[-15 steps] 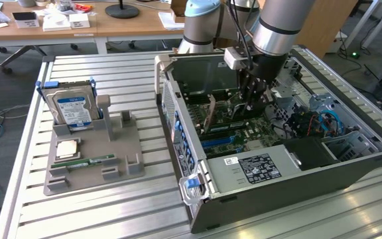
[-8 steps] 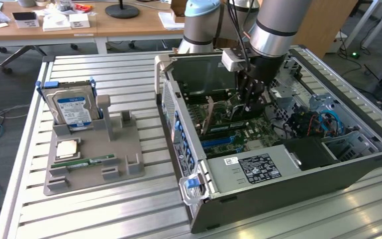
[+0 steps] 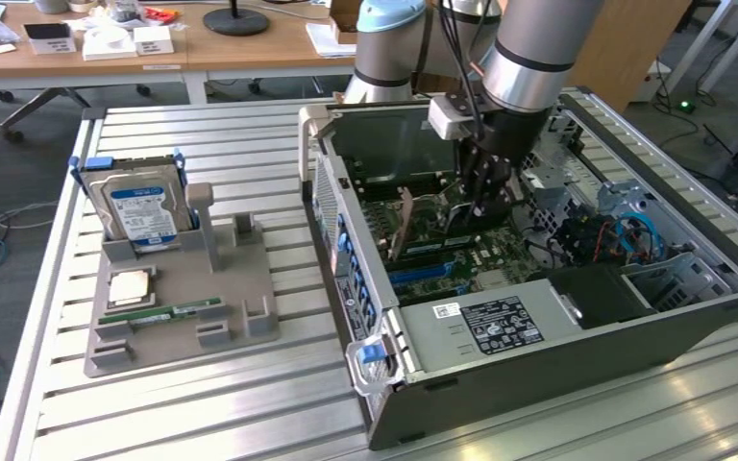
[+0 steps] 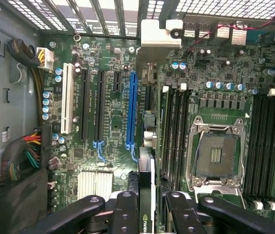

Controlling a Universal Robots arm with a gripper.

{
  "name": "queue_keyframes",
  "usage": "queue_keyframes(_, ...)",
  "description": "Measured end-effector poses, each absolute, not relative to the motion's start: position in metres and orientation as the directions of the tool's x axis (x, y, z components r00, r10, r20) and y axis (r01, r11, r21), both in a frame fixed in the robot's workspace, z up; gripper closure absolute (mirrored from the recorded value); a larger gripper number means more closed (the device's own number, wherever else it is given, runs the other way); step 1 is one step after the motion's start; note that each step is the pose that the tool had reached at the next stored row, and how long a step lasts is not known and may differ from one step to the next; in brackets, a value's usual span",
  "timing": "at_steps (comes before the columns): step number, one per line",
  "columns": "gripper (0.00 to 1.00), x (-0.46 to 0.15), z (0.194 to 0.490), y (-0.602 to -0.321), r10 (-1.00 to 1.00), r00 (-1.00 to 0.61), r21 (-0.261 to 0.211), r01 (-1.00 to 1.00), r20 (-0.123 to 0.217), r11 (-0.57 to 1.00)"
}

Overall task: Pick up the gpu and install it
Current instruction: 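Insert the gpu into the slot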

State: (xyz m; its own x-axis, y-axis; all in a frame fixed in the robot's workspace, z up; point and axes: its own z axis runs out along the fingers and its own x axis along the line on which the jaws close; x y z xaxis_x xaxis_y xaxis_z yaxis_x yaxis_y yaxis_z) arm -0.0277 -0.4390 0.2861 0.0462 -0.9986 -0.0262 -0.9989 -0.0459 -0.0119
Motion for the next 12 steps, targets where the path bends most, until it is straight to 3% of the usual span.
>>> queue_keyframes(12,0.74,-0.0334,0.2847,-0.4425,-0.999,0.048,-0.013,-0.999,-0.026,-0.048)
